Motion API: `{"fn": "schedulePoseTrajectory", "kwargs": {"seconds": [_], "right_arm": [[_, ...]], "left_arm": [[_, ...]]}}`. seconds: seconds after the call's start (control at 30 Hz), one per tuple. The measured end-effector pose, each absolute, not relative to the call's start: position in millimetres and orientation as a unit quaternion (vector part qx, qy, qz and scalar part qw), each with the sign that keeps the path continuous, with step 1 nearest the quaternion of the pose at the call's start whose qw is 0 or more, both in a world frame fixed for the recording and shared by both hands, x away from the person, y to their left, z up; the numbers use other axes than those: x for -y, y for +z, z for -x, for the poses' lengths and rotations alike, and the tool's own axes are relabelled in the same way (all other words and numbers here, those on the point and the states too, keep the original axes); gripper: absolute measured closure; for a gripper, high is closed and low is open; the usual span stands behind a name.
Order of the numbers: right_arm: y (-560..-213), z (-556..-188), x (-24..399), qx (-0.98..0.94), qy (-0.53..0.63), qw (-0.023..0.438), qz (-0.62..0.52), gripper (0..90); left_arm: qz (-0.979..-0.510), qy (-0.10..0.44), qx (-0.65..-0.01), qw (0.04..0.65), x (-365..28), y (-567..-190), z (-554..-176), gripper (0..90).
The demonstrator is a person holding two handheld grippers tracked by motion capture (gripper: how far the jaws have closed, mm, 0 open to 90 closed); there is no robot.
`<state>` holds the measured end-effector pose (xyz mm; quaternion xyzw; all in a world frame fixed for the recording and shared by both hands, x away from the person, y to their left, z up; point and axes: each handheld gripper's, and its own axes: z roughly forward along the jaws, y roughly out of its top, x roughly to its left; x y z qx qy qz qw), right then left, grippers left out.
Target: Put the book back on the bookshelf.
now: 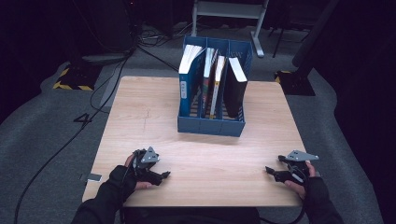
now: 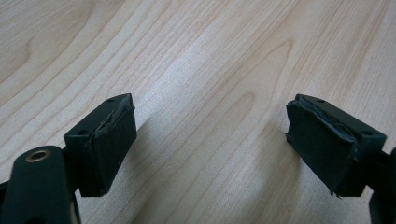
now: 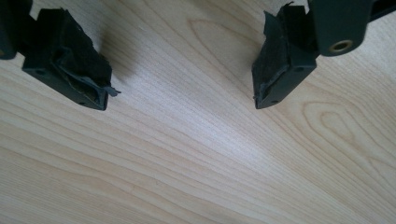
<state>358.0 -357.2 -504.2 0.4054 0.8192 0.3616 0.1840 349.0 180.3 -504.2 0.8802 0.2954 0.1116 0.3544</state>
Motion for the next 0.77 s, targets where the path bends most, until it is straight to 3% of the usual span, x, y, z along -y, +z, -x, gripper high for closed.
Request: {"fn": "schedulePoseTrajectory", "kwargs": {"seconds": [0.77], "right_arm": [[-504.3, -359.6, 356.9, -0.816, 0.36, 0.187, -0.411, 18.5]], "left_arm": [[-0.882, 0.107, -0.289, 0.357, -181.5, -504.5, -350.8, 16.0]]}}
